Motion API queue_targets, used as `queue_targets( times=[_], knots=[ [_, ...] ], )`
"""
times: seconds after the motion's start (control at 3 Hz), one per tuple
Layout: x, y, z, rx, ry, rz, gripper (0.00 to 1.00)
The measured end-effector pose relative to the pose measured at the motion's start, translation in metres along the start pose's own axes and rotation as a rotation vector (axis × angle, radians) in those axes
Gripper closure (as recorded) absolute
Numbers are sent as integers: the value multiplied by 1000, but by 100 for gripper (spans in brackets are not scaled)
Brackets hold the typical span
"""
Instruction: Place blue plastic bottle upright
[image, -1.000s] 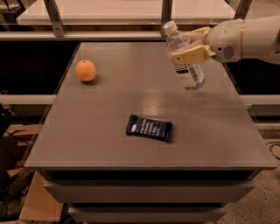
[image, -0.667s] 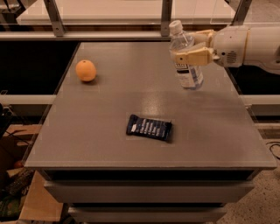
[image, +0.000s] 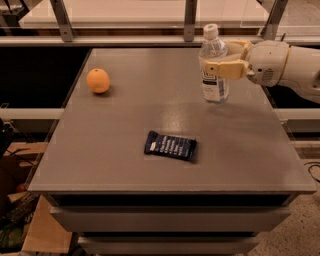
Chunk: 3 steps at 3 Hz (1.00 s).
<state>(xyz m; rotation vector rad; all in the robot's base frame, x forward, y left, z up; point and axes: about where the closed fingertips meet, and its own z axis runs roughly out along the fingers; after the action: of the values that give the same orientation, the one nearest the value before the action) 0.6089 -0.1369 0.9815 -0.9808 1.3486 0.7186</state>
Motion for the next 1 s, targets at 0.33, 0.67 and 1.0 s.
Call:
queue_targets(
  times=[0.33, 0.67, 1.0],
  knots=[
    [3, 0, -1, 3, -59, 14, 100],
    [4, 0, 0, -1, -91, 23, 100],
    [6, 0, 1, -4, -106, 45, 84]
  ],
)
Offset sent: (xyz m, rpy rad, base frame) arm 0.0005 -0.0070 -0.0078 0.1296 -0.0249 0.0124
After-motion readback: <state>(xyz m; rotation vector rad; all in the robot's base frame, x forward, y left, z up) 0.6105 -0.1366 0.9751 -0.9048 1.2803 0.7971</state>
